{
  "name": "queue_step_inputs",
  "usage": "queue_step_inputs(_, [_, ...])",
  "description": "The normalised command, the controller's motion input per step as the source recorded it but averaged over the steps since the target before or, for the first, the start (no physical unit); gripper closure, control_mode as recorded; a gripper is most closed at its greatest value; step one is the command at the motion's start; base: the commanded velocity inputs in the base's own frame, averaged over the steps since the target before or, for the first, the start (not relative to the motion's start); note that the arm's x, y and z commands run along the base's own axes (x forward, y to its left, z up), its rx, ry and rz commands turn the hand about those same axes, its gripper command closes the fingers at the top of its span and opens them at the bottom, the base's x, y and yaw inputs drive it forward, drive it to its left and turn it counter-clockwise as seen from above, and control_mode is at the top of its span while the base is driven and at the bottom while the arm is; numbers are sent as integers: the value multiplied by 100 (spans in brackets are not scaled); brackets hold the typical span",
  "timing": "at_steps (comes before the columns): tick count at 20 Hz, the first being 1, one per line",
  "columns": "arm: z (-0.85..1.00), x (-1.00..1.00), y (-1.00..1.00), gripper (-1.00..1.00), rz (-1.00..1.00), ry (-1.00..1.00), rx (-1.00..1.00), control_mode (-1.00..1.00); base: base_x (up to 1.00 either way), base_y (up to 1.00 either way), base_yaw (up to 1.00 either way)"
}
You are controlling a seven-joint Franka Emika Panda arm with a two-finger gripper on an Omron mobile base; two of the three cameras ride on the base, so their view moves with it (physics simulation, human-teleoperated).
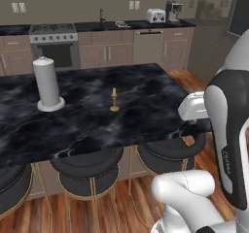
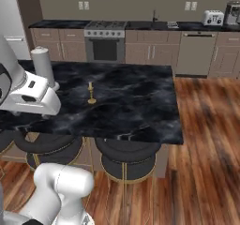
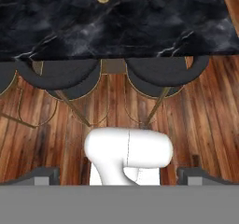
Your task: Get the candle and the beer from the cabinet and move them to the dining counter.
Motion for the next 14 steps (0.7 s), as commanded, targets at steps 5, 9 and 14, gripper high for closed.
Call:
queue_step_inputs(5, [0, 0, 0, -100, 0, 0, 0, 100, -58, -100, -24])
queue_step_inputs(9, [0, 0, 0, -100, 0, 0, 0, 100, -42, -100, -29])
queue_step_inputs(14, [0, 0, 0, -100, 0, 0, 0, 100, -9, -100, -22])
